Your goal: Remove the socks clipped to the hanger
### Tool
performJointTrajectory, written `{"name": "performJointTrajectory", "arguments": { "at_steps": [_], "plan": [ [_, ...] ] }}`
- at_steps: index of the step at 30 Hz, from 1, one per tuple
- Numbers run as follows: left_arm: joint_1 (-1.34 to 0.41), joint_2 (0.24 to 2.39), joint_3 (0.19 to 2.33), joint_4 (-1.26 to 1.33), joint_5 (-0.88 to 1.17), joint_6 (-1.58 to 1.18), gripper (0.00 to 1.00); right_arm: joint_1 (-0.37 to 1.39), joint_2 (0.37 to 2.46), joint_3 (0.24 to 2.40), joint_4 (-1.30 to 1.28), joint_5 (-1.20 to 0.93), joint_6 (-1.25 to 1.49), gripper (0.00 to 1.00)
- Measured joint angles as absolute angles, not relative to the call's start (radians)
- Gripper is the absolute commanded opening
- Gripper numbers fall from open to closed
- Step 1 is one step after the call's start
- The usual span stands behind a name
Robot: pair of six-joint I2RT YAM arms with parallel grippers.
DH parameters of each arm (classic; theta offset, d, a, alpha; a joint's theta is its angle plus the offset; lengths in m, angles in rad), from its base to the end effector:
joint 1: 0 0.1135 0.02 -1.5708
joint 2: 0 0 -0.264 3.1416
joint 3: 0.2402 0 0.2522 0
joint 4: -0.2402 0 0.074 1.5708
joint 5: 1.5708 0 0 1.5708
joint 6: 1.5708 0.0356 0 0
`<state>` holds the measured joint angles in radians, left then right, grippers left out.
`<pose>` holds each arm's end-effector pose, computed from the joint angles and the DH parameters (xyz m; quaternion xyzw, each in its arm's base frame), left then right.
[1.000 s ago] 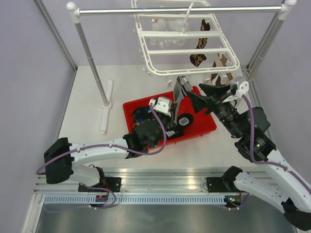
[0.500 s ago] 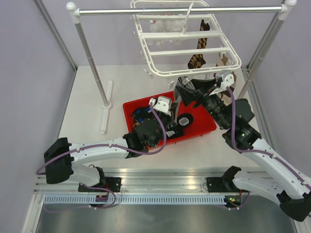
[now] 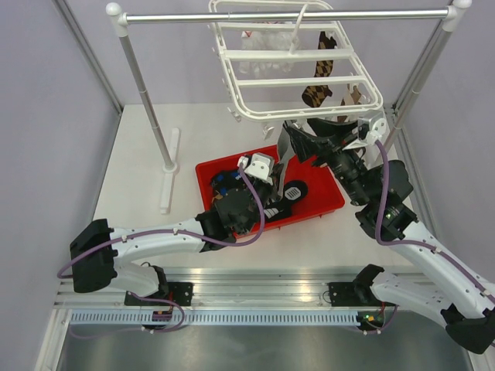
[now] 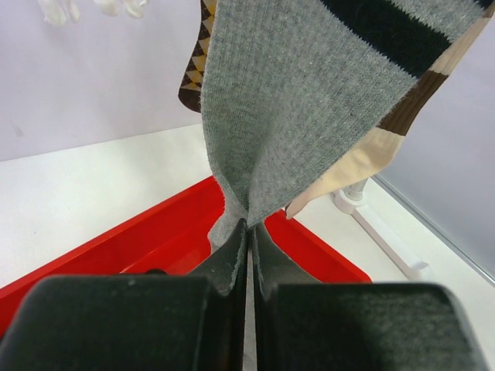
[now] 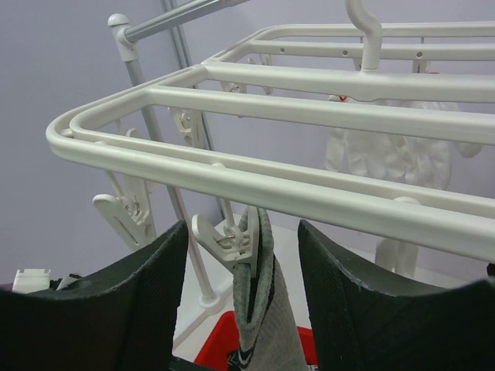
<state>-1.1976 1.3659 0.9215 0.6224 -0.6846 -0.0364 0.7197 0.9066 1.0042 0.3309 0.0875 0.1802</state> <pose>0.1352 -0.2835 0.3388 0.1161 0.6465 -0.2425 0.7140 0.1485 0.1260 0.4504 -0.1085 0.5304 0.3443 0.7671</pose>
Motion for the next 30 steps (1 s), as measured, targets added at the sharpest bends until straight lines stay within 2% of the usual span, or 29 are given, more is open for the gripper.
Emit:
{"name": "performJointTrajectory", "arguments": {
  "at_steps": [4, 6, 7, 8, 17, 30],
  "plan": [
    [-1.198, 1.366, 0.921, 0.622, -0.679, -0.036, 0.02, 0.72, 0.92, 1.004, 0.349, 0.096, 0.184, 0.57],
    [-1.198, 1.366, 0.921, 0.622, -0.678, -0.036, 0.02, 0.72, 0.928, 1.004, 0.353, 0.102, 0.186, 0.5],
    [-1.198, 1.366, 0.921, 0.622, -0.678, -0.036, 0.02, 0.72, 0.932, 1.004, 0.355, 0.104, 0.186, 0.45],
    [-1.198, 1.366, 0.921, 0.622, -0.678, -0.036, 0.02, 0.721, 0.936, 1.004, 0.355, 0.107, 0.186, 0.36],
    [-1.198, 1.366, 0.921, 0.621, -0.678, -0.036, 0.02, 0.725, 0.942, 1.004, 0.363, 0.138, 0.189, 0.01],
    [-1.195, 1.365, 0.896, 0.612, -0.705, -0.06, 0.02, 0.752, 0.941, 1.005, 0.366, 0.193, 0.184, 0.01]
  ]
}}
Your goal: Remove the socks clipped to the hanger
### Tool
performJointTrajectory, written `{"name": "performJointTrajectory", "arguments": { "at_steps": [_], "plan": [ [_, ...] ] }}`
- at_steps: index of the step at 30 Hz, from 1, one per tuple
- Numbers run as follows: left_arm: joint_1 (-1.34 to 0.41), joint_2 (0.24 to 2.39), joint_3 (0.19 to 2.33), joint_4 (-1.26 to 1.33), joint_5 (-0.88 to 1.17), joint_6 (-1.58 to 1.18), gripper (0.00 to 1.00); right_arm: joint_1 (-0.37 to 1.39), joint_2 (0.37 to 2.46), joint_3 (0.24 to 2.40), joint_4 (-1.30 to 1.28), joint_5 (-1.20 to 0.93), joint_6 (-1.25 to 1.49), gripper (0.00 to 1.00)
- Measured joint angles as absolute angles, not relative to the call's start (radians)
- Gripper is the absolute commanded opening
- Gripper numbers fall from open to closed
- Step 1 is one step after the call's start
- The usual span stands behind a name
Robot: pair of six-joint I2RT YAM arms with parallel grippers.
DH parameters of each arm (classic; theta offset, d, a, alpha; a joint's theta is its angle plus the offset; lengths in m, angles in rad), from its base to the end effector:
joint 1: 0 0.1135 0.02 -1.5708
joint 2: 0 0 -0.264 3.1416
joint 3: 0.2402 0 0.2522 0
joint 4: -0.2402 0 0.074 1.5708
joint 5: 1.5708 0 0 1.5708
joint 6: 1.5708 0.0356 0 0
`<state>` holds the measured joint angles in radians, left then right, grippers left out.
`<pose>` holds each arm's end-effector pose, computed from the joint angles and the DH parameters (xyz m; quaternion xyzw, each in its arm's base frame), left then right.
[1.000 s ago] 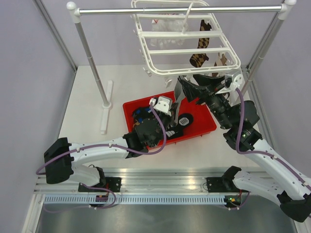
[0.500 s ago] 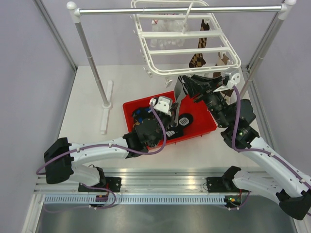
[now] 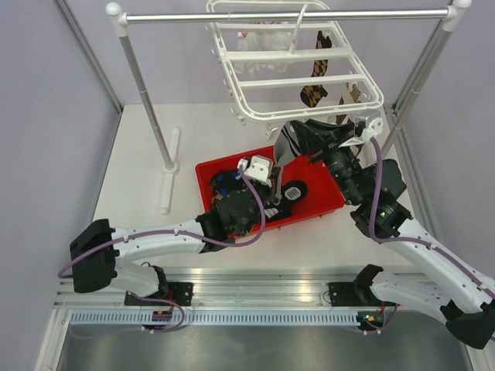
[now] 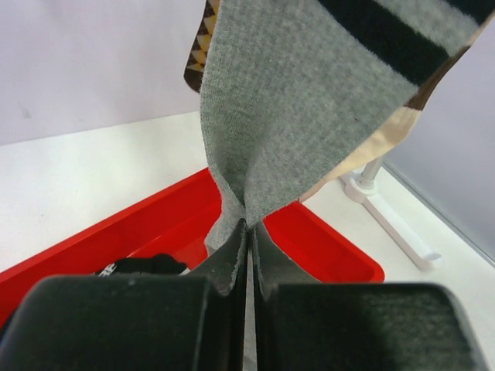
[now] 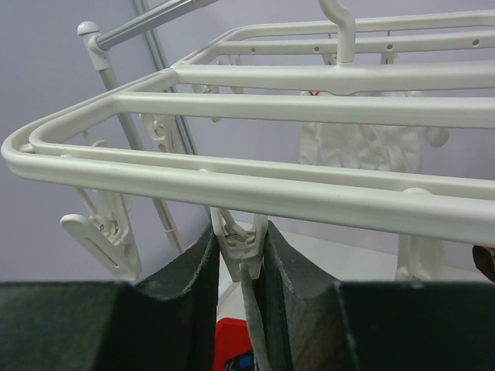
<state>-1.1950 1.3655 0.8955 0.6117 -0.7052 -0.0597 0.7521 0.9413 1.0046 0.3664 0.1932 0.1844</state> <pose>0.1359 -0.2816 0.3288 0.1107 0.6588 -0.2329 0.7068 0.1538 0.1346 0.4477 -0.0726 0.5388 0.3316 0.7710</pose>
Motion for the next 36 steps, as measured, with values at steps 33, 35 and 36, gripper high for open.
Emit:
{"name": "performJointTrajectory", "arguments": {
  "at_steps": [33, 35, 36],
  "plan": [
    [-0.963, 1.228, 0.766, 0.504, -0.546, -0.284, 0.68, 0.906, 1.114, 1.151, 0.308, 0.31, 0.101, 0.01],
    [-0.975, 1.209, 0.741, 0.546, -0.515, -0.275, 0.72, 0.915, 1.144, 1.189, 0.29, 0.316, 0.101, 0.01],
    [-0.983, 1.209, 0.733, 0.562, -0.5, -0.268, 0.74, 0.921, 1.163, 1.216, 0.282, 0.32, 0.1, 0.01]
  ]
}}
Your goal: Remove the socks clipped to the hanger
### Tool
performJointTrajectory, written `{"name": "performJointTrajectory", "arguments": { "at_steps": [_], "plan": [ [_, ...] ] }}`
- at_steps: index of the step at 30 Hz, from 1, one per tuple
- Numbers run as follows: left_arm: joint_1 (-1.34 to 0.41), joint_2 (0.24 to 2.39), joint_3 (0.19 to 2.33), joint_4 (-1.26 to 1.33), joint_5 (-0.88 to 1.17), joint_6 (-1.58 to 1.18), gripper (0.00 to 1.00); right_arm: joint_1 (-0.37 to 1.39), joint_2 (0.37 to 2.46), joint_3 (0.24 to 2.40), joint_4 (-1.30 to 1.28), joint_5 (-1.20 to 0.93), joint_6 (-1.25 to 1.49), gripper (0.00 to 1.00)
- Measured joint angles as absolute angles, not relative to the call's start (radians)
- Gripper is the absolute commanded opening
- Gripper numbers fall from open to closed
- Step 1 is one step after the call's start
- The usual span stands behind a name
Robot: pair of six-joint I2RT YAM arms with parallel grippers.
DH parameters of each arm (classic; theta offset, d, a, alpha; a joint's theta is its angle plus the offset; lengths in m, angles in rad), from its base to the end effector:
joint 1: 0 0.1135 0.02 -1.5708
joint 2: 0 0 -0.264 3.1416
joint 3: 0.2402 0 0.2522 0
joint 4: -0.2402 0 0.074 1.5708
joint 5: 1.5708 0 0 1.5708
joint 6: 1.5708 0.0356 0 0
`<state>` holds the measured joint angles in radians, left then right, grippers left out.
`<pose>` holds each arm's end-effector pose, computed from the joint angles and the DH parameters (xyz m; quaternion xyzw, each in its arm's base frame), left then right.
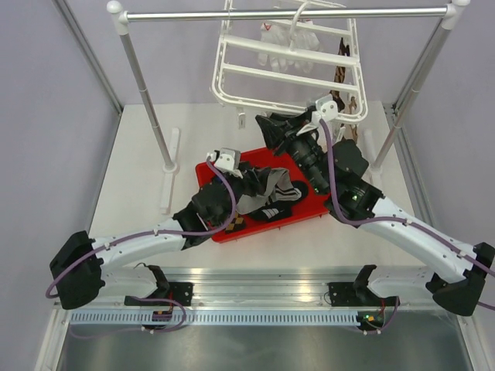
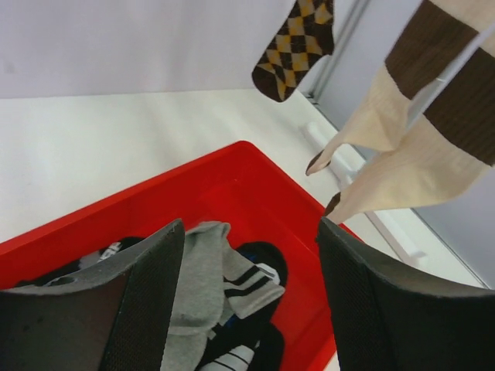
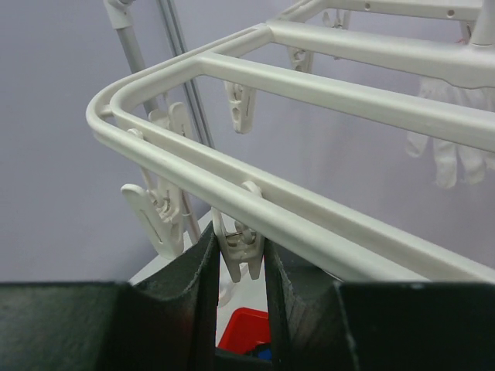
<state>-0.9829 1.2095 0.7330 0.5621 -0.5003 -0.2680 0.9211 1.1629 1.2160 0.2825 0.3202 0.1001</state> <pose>0.1677 -0.2208 0.3104 0.0584 0.6776 -0.2822 0.6767 0.1653 0.1990 0.4643 -0.1090 0.5760 0.3128 0.7473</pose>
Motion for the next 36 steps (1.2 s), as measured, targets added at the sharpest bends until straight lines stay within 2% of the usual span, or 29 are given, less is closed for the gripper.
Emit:
{"name": "performJointTrajectory", "arguments": {
  "at_steps": [8, 17, 24, 36],
  "plan": [
    [-1.036, 1.32, 0.697, 0.725, -0.417, -0.232, 0.78, 0.955, 1.327, 1.429, 0.192, 0.362, 0.104, 0.01],
    [-1.166, 1.705, 0.729, 1.153, -0.436, -0.005, 0.86, 0.984, 1.435, 1.535, 0.137, 0.422, 0.109, 0.01],
    [-1.227, 1.889, 0.771, 1.238, -0.49, 0.158, 0.89, 0.991, 1.485, 1.586, 0.118, 0.443, 0.109, 0.01],
    [-1.182, 1.878, 0.783, 1.279, -0.464, 0.214, 0.88, 0.993, 1.49, 1.591, 0.106, 0.447, 0.11, 0.01]
  ]
}}
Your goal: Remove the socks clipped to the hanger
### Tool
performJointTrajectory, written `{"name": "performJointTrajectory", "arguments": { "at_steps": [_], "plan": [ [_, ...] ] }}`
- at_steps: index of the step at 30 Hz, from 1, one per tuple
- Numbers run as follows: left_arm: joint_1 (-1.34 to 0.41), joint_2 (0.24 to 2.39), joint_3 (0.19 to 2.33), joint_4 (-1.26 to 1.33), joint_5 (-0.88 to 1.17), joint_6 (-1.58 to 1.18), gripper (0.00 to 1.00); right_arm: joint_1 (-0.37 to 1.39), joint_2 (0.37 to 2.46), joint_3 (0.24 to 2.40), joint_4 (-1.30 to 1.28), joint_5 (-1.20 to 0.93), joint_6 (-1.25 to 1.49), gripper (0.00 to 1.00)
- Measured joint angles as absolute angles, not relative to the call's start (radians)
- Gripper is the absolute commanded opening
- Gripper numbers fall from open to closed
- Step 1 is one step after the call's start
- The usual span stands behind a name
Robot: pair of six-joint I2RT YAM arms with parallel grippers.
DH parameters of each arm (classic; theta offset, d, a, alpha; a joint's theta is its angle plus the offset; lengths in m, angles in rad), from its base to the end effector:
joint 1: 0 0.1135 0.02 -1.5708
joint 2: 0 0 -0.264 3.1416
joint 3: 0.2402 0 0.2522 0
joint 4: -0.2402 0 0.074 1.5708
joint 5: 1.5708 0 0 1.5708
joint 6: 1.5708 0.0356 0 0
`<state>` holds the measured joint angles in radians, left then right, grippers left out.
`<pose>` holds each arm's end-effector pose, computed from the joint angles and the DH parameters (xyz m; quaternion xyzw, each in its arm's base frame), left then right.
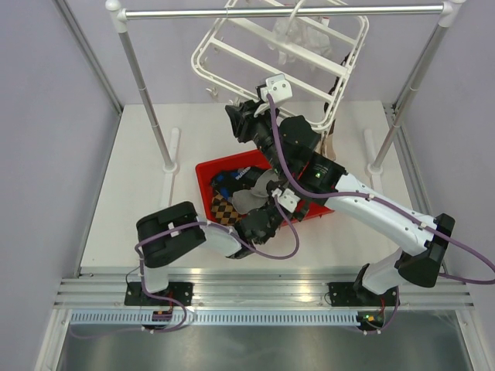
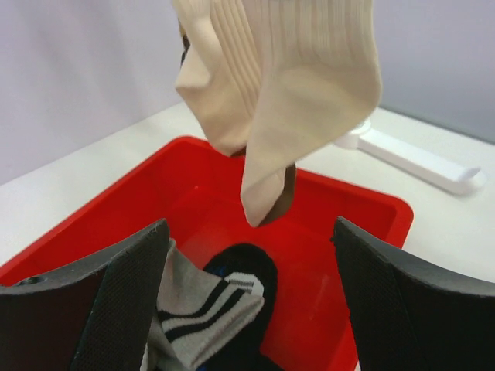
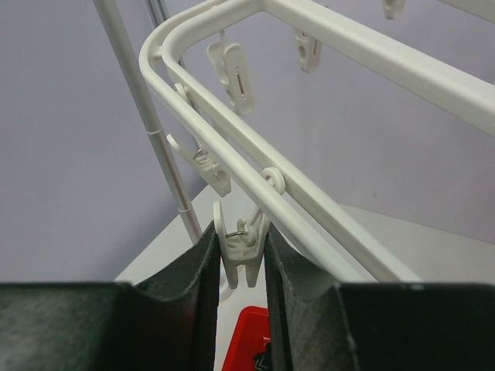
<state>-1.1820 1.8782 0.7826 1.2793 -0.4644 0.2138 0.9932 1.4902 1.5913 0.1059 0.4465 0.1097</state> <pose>0.1548 -0.3357 0.1941 0.2642 0.5904 -0.2181 0.7308 0.1987 0.2767 0.4829 -0.1074 0.6291 0.2778 0.7180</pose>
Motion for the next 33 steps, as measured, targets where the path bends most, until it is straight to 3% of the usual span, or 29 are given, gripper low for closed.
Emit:
{"name": "performJointTrajectory", "arguments": {
  "at_steps": [14, 18, 21, 22, 24, 33],
  "plan": [
    [-1.139, 1.848, 0.847, 1.29, -0.323, 0.179, 0.74, 0.994, 1.491, 1.592, 0.097, 0.446, 0.11, 0.01],
    [-1.131, 1.853, 0.891, 1.288, -0.345, 0.179, 0.59, 0.997, 1.492, 1.592, 0.097, 0.446, 0.112, 0.01],
    [-1.127, 1.854, 0.906, 1.283, -0.365, 0.179, 0.31, 0.998, 1.492, 1.592, 0.097, 0.446, 0.112, 0.01],
    [-1.126, 1.854, 0.908, 1.279, -0.368, 0.179, 0.14, 0.998, 1.492, 1.592, 0.097, 0.446, 0.112, 0.01],
    [-1.125, 1.854, 0.908, 1.261, -0.375, 0.176, 0.03, 0.999, 1.492, 1.594, 0.096, 0.446, 0.112, 0.01],
    [-1.125, 1.795, 0.875, 1.205, -0.392, 0.172, 0.02, 1.005, 1.493, 1.597, 0.092, 0.448, 0.112, 0.03]
  ]
}}
